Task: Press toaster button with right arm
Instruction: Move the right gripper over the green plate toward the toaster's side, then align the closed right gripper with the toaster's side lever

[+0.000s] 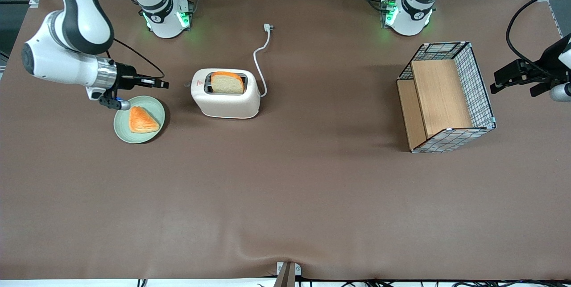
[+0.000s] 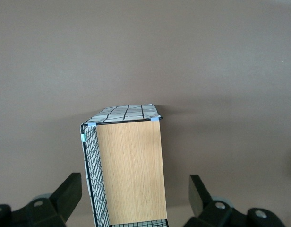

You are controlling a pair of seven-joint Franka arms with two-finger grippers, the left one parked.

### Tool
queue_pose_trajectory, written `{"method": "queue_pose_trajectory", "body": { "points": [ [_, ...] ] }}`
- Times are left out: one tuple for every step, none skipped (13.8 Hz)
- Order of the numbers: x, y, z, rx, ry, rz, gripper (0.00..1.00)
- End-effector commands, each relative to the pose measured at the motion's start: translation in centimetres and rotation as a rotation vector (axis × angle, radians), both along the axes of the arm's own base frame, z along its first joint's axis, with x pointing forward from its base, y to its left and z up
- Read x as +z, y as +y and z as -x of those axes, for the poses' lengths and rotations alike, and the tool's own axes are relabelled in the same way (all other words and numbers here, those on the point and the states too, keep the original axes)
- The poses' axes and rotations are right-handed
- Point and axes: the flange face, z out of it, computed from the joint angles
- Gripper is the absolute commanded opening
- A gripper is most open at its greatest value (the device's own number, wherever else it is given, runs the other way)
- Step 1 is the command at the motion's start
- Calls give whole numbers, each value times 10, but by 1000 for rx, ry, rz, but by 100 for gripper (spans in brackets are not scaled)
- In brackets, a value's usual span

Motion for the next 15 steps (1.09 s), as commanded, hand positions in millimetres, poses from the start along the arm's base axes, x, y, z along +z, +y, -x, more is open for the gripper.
{"method": "queue_pose_trajectory", "body": {
  "points": [
    [-11, 13, 11, -17, -8, -5, 0],
    [-15, 14, 10, -17, -6, -1, 0],
    [-20, 17, 10, -14, -3, 4, 0],
    [-22, 22, 10, 4, -8, 3, 0],
    [-25, 23, 11, 14, -7, 2, 0],
    [-26, 24, 11, 19, -5, 1, 0],
    [-29, 25, 14, 21, 4, 1, 0],
    [-31, 25, 16, 20, 9, 2, 0],
    [-34, 24, 19, 19, 14, 4, 0],
    [-36, 26, 20, 19, 10, 8, 0],
    [-37, 30, 20, 26, 8, 10, 0],
    [-39, 32, 20, 28, 10, 9, 0],
    [-38, 33, 20, 13, 14, -6, 0],
    [-38, 35, 20, 4, 14, -16, 0],
    [-39, 41, 21, 10, 14, -18, 0]
  ]
}}
